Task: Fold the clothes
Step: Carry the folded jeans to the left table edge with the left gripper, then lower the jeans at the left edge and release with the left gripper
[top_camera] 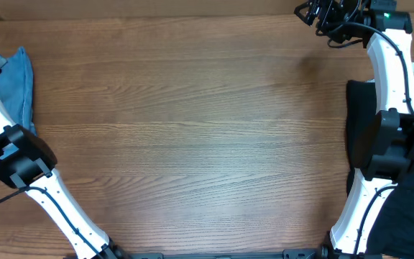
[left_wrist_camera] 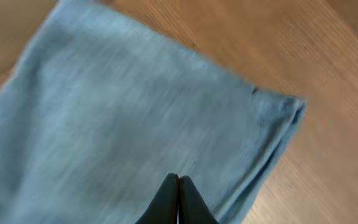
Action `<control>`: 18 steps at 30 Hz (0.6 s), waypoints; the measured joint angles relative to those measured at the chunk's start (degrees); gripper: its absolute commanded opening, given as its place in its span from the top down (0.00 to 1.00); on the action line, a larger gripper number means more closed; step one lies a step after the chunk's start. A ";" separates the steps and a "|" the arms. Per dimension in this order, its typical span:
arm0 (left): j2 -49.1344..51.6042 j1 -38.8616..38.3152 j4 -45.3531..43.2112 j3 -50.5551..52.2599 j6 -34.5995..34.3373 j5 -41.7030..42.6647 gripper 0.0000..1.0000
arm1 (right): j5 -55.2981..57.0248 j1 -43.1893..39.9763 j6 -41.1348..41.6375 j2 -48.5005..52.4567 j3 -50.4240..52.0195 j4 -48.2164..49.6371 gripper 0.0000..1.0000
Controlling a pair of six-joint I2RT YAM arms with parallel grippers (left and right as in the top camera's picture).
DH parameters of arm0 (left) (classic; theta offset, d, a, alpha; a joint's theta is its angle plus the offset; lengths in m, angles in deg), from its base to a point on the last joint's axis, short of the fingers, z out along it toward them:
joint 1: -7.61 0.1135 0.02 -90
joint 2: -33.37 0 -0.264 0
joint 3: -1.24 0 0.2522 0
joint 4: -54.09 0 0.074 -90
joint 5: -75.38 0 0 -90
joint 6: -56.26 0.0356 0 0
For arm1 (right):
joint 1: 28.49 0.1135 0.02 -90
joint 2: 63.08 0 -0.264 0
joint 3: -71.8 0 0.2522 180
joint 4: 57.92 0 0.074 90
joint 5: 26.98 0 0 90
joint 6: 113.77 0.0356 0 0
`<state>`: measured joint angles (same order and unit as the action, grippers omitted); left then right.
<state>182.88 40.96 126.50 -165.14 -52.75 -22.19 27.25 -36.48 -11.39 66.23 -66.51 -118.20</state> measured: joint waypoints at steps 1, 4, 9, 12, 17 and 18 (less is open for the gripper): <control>0.87 -0.07 -1.38 0.09 -0.24 0.59 0.96 | 0.00 -0.02 0.02 0.00 0.00 0.00 0.00; 3.32 -0.42 -9.14 0.13 -0.37 2.03 0.96 | 0.00 0.00 0.02 0.00 0.02 -0.04 0.00; 6.93 -2.12 -15.45 0.17 1.01 2.69 0.96 | 0.02 0.00 0.02 0.00 0.00 -0.04 0.00; 9.99 -2.91 -14.62 0.24 1.11 2.71 0.96 | 0.00 0.00 0.02 0.00 0.02 0.00 0.00; 11.89 -3.10 -12.90 0.24 -0.61 1.86 0.96 | 0.02 0.00 0.02 0.00 0.02 0.00 0.00; 11.89 -3.17 -12.33 0.20 -2.05 1.75 0.96 | 0.02 0.00 0.00 0.00 0.00 -0.02 0.00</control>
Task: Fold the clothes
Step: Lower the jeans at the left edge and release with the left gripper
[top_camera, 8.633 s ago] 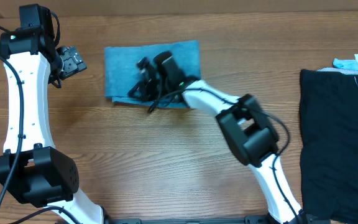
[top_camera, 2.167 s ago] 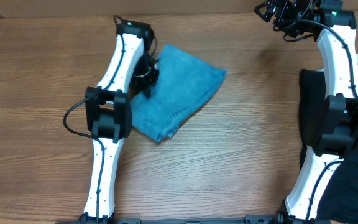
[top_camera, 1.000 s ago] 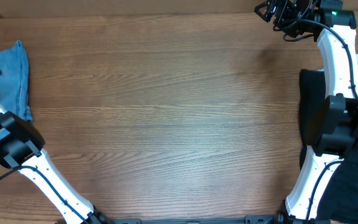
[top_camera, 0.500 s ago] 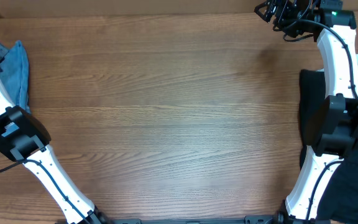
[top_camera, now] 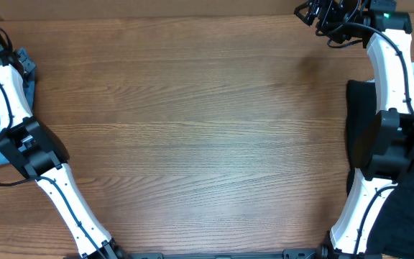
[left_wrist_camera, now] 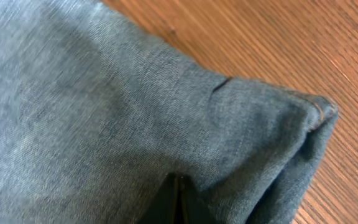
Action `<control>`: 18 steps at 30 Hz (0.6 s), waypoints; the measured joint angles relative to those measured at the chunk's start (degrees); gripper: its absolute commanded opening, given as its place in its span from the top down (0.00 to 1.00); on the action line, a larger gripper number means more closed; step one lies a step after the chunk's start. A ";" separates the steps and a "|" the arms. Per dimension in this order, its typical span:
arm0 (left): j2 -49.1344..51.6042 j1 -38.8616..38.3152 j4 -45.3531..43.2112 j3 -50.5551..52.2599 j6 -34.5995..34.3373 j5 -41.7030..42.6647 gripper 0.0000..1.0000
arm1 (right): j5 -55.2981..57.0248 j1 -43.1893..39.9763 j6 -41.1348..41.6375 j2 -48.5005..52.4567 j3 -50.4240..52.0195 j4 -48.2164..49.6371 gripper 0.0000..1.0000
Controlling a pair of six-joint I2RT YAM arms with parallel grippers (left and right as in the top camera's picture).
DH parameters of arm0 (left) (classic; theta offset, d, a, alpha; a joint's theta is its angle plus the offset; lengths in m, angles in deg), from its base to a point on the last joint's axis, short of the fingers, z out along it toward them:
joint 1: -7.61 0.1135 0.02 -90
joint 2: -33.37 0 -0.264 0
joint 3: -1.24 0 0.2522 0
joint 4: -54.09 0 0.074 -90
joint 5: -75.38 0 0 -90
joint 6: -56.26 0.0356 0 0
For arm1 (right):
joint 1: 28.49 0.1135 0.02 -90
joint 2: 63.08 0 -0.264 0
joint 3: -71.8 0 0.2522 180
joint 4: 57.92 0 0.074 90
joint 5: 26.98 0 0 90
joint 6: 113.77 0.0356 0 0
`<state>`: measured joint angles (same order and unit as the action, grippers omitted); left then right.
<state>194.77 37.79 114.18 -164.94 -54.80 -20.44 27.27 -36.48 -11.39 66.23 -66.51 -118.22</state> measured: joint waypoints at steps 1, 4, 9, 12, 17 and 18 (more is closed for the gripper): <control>0.00 0.00 0.59 -0.11 -1.29 0.15 0.96 | 0.00 0.00 0.04 0.00 0.00 0.02 0.00; -0.22 -0.09 4.37 -0.81 -4.37 2.97 0.96 | -0.02 0.00 0.02 0.00 0.02 0.02 0.00; -1.44 -3.30 13.64 -1.27 -5.35 2.78 0.96 | 0.00 0.00 0.02 0.00 0.02 0.02 0.00; -1.66 -6.25 14.88 -1.29 -4.70 1.44 0.96 | -0.02 0.00 0.04 0.00 0.00 0.00 0.00; -1.57 -11.17 15.96 -2.99 -4.26 3.13 0.87 | -0.02 0.00 0.02 0.00 0.00 0.00 0.00; -1.42 -11.45 17.66 -4.52 -4.07 3.96 0.82 | -0.02 0.00 0.04 0.00 0.00 0.00 0.00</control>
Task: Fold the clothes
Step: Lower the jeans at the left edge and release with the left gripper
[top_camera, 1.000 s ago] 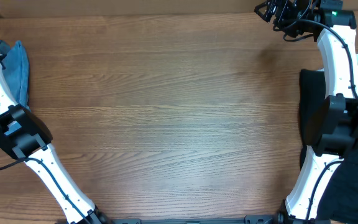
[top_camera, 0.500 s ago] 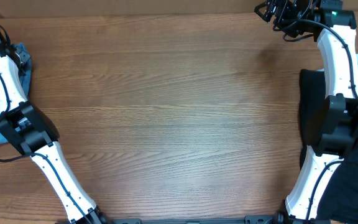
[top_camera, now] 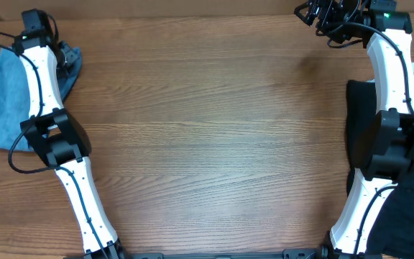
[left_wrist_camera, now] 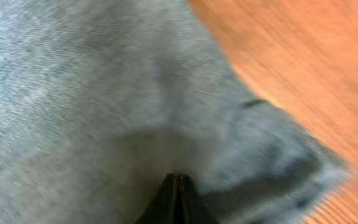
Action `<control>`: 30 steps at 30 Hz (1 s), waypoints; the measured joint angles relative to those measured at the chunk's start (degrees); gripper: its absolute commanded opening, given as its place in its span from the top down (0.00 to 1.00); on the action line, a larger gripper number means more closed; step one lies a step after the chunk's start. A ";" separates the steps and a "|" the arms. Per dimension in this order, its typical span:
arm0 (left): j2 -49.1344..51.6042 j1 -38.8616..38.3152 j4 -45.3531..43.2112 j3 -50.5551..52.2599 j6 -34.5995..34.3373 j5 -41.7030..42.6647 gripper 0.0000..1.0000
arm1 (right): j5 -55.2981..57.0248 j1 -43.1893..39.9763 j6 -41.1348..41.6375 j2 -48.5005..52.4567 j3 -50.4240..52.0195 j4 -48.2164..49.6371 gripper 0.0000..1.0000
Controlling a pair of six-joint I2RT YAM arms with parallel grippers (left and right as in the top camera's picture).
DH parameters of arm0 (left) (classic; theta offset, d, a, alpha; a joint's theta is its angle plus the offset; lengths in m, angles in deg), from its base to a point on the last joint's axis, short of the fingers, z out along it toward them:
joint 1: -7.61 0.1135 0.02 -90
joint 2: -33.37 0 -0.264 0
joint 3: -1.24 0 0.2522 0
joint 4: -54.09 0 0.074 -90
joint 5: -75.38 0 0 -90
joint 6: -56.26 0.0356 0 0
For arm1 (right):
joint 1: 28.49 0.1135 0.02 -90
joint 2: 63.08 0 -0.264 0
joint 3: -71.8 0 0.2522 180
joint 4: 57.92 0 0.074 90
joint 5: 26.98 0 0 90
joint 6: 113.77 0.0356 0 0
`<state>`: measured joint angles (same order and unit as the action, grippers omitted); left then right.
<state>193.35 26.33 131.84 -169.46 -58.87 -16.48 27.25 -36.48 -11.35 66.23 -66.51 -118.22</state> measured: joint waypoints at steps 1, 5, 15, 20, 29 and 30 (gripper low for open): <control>0.04 -0.02 2.86 -2.43 0.22 0.44 0.80 | 0.00 -0.02 -0.02 0.00 0.02 -0.02 0.00; -2.64 0.98 16.41 -11.54 0.55 -1.22 0.96 | 0.00 -0.02 -0.02 0.00 0.00 -0.02 0.00; -12.07 14.27 32.15 -5.99 3.65 4.98 0.96 | 0.02 -0.02 -0.02 0.00 0.02 0.04 0.00; -30.27 15.13 32.24 18.34 -0.48 -6.36 0.96 | 0.00 -0.02 -0.04 0.00 0.00 0.02 0.00; -34.82 15.13 9.66 40.06 0.04 -12.37 0.96 | 0.00 0.00 -0.04 0.00 0.02 0.00 0.00; -34.82 15.13 6.82 42.27 0.26 -12.33 0.96 | 0.02 0.00 -0.02 0.00 0.02 0.04 0.00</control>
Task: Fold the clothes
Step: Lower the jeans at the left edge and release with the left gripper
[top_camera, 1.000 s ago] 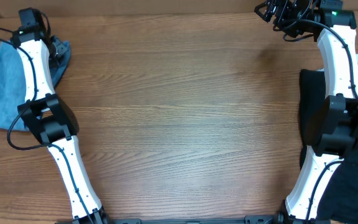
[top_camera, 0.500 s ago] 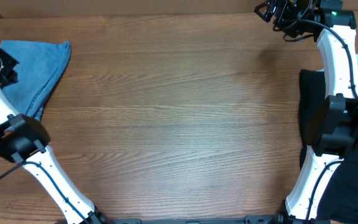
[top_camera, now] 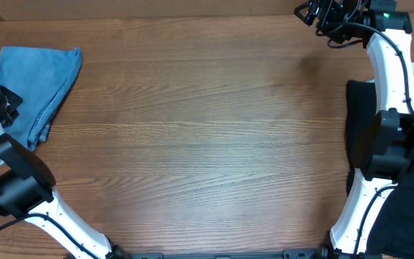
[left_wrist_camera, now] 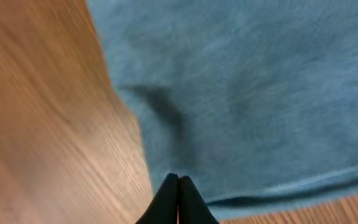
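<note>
A folded blue denim garment (top_camera: 40,79) lies flat at the table's far left corner. In the left wrist view the garment (left_wrist_camera: 260,93) fills the upper right, with bare wood to its left. My left gripper (left_wrist_camera: 178,180) is shut, with nothing seen between its tips, and hangs over the garment's edge. From overhead the left gripper (top_camera: 10,101) sits at the garment's left side. My right gripper (top_camera: 320,13) rests at the far right corner, away from any cloth; its fingers are too small to read.
A pile of black clothes lies along the right edge, partly under the right arm. A pale item peeks in at the right edge. The wooden table (top_camera: 207,144) stretches between the two arms.
The left arm has gone from the garment's far right corner back to the left edge. The garment now lies farther right and smoother. The right arm has not moved.
The blue garment first sat half off the left edge under my left arm. The shut left gripper was then at its corner. Later the garment reached farther onto the table with the gripper at its right corner. Now it lies flat, the arm drawn back.
</note>
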Action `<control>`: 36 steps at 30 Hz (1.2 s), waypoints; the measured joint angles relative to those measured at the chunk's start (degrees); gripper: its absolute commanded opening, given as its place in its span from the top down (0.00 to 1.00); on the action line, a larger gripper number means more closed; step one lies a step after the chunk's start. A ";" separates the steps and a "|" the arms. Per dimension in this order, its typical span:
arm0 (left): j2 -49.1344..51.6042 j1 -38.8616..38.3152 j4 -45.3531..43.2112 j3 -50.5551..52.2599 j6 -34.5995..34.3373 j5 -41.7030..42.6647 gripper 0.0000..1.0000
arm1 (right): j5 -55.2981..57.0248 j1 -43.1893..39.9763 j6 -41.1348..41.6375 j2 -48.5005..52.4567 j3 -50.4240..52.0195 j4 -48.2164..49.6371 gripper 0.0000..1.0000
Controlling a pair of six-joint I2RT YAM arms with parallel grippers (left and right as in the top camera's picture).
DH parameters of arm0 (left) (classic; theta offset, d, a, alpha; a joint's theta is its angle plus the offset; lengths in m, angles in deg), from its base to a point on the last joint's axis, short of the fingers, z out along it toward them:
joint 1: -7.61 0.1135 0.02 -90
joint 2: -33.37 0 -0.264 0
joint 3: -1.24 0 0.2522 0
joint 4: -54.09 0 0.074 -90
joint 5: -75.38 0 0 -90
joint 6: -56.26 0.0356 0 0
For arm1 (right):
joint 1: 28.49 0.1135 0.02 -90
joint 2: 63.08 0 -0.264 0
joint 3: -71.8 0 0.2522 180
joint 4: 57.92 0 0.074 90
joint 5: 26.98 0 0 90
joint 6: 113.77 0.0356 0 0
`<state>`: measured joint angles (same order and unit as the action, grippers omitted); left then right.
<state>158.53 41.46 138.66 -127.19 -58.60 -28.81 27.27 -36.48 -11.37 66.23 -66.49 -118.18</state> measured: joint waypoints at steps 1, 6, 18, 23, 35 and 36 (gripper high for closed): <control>0.04 0.00 -1.27 1.77 0.15 0.00 0.96 | -0.02 0.00 0.02 0.00 0.00 -0.02 0.00; 0.15 -0.09 -14.36 14.67 3.26 4.00 0.96 | 0.00 0.00 0.00 0.00 -0.02 -0.07 0.00; -3.34 -0.76 -16.00 17.33 5.66 5.46 0.96 | -0.02 0.00 0.00 0.00 -0.02 -0.04 0.00; -7.04 -0.85 -21.27 10.32 13.60 5.90 0.96 | 0.00 0.00 0.00 0.00 -0.02 -0.02 0.00; 1.55 0.44 -33.46 10.34 24.46 -2.25 0.96 | -0.02 0.00 0.00 0.00 0.00 -0.04 0.00; 1.55 1.44 -34.01 10.34 24.65 -2.62 0.96 | -0.02 0.00 -0.02 0.00 0.00 -0.07 0.00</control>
<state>160.08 42.90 104.65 -116.86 -33.95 -31.44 27.25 -36.48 -11.39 66.23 -66.49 -118.24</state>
